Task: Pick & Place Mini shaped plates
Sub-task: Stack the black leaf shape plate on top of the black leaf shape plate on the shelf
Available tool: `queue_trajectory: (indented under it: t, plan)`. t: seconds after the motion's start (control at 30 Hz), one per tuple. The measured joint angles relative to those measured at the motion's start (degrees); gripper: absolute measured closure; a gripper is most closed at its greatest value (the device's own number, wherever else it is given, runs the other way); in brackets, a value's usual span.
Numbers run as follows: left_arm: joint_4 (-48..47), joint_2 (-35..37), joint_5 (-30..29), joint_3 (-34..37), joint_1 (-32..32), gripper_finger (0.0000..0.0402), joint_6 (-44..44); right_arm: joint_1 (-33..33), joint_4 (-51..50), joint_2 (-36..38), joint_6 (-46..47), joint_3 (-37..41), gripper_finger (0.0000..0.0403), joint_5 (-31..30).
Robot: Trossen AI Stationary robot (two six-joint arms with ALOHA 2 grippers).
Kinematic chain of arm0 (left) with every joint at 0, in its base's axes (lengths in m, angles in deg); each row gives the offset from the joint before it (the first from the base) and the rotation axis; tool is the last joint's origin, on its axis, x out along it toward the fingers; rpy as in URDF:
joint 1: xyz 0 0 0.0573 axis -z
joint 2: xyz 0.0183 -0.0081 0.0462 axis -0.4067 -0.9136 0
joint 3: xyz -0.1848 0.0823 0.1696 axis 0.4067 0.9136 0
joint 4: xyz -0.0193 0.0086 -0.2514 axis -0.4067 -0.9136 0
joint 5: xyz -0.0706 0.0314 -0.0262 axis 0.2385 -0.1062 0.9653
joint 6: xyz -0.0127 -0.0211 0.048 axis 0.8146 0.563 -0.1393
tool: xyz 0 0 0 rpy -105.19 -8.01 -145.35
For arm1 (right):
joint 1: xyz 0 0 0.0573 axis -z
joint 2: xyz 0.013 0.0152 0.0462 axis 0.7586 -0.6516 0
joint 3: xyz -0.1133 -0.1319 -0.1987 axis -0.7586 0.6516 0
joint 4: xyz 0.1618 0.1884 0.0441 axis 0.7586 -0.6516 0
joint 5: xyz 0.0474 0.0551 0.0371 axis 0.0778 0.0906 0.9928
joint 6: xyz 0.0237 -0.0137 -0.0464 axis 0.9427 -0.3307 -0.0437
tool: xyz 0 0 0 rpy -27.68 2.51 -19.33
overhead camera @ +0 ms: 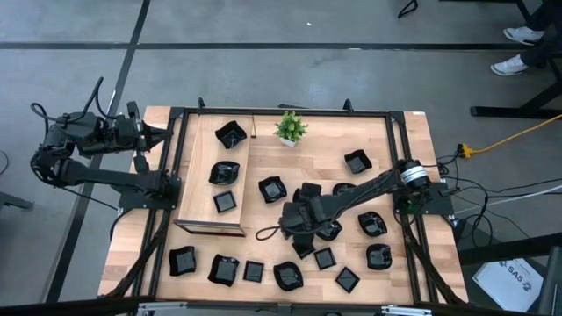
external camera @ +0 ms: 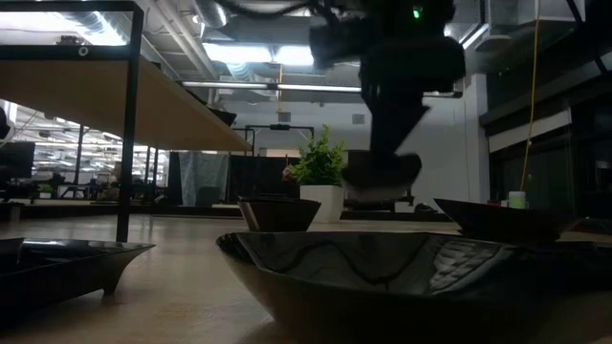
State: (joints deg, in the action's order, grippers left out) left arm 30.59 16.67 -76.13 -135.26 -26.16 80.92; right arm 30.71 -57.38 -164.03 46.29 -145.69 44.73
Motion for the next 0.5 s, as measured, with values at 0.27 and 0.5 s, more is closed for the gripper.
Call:
queue_trajectory:
  t: [0.27,0.5]
  plan:
    - [0.0,0.0,0.0,0.0,0.0,0.0398,0.0,0.0,-7.6,0.0,-0.2,-6.2,0.04,-6.0]
    - [0.0,0.0,0.0,0.0,0.0,0.0398,0.0,0.3,-9.3,0.0,-5.6,-8.2,0.04,-9.8]
